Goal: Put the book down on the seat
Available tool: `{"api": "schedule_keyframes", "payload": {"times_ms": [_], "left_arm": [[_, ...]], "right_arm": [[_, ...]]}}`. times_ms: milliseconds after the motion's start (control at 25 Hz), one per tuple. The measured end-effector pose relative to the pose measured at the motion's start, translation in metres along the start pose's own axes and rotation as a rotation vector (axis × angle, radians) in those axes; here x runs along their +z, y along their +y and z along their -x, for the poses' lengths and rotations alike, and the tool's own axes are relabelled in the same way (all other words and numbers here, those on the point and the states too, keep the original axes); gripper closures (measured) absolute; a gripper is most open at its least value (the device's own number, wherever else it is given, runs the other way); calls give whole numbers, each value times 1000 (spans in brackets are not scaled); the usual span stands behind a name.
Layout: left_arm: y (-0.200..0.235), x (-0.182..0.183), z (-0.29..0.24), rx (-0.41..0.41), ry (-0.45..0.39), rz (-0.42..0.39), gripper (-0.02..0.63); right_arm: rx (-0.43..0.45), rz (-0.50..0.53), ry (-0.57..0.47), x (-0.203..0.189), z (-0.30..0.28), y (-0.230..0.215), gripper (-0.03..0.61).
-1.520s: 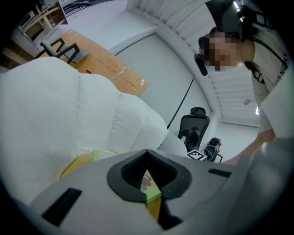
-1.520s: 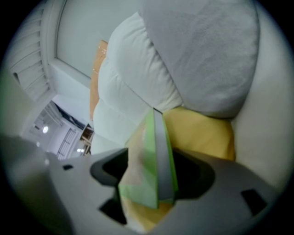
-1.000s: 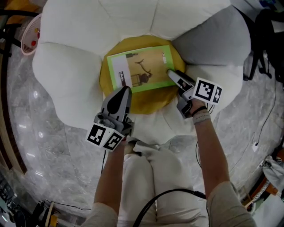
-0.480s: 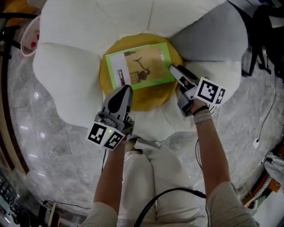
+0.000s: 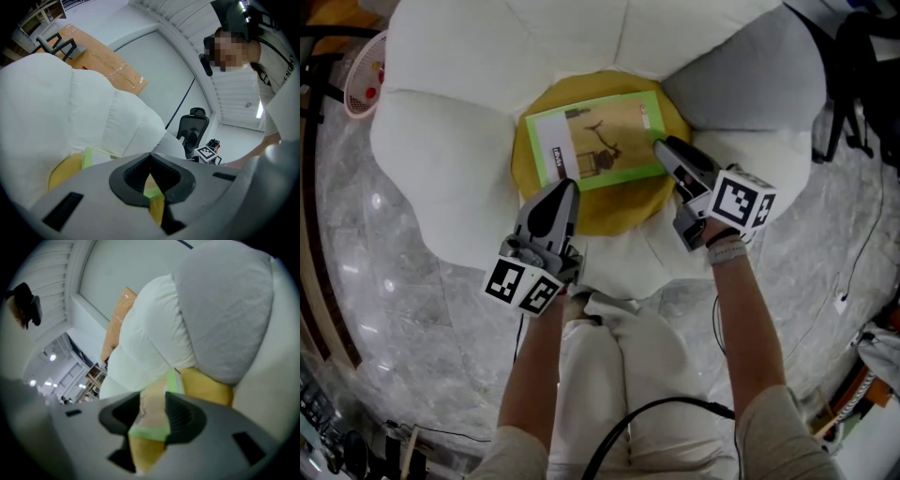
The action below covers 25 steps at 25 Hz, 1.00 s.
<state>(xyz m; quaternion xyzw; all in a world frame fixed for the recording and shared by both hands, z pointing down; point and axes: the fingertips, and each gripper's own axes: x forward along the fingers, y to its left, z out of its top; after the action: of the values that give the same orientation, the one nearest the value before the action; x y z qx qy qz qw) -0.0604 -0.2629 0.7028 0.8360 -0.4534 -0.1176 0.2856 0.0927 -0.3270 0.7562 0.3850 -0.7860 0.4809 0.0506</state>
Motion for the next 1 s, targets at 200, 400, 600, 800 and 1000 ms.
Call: {"api": "schedule_keyframes", "payload": {"times_ms": [200, 400, 600, 800, 1000], "left_arm": [[6, -2, 2, 10, -1, 1, 591], [11, 1, 3, 23, -10, 0, 591], [7, 9, 7, 36, -6, -13, 591], [-9, 29, 11, 50, -7, -17, 591], [-37, 51, 10, 39, 2, -30, 591]], "right_arm": [[-28, 40, 10, -2, -2, 0, 477], [-37, 71, -2, 0, -4, 0, 546], [-20, 92, -5, 4, 0, 11, 563], [-16, 111, 1, 11, 13, 29, 563], [1, 117, 11, 20, 34, 55, 563]]}}
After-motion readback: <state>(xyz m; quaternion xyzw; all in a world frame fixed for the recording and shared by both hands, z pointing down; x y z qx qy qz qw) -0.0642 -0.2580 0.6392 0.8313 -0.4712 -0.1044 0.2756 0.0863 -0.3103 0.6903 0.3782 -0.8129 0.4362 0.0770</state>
